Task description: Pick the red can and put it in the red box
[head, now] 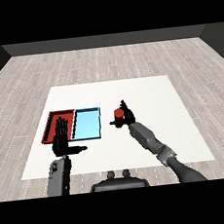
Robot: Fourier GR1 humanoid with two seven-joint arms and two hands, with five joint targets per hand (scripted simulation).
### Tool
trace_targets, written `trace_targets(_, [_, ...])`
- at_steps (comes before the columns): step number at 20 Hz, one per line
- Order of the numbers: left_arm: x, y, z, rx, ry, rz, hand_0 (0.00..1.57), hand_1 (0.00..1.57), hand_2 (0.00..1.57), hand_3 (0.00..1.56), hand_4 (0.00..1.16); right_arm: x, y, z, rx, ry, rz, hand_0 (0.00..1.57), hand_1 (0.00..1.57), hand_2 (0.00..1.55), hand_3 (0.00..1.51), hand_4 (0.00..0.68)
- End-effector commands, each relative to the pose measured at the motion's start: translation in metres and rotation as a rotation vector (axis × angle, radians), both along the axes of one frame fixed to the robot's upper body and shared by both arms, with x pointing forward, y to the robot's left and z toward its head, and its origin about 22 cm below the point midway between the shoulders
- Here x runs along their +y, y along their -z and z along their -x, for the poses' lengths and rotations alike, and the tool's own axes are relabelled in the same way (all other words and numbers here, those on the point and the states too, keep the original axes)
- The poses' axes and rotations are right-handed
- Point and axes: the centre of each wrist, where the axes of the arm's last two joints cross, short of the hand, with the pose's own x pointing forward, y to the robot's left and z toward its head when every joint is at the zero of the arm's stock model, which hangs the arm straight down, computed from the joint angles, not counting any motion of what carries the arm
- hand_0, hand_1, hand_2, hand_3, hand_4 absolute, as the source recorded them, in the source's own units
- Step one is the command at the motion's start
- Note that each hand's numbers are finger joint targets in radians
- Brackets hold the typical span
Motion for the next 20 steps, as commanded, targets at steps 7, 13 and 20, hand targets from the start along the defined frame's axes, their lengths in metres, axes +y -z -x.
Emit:
trace_targets(7, [-0.002, 0.0, -0.004, -0.015, -0.016, 0.0, 0.0, 0.0, 0.0, 0.0, 0.0, 0.012, -0.002, 0.003, 0.032, 0.082, 0.17, 1.53, 1.53, 1.48, 1.43, 0.573])
trace_targets(13, [-0.006, 0.002, 0.005, 0.002, -0.015, 0.014, 0.0, 0.0, 0.0, 0.0, 0.0, 0.015, -0.011, -0.004, 0.017, 0.073, 0.238, 1.53, 1.53, 1.47, 1.42, 0.551])
trace_targets(20, [-0.014, -0.008, -0.008, -0.002, -0.026, 0.008, 0.0, 0.0, 0.0, 0.0, 0.0, 0.011, -0.002, 0.001, 0.033, 0.089, 0.261, 1.55, 1.55, 1.47, 1.41, 0.558])
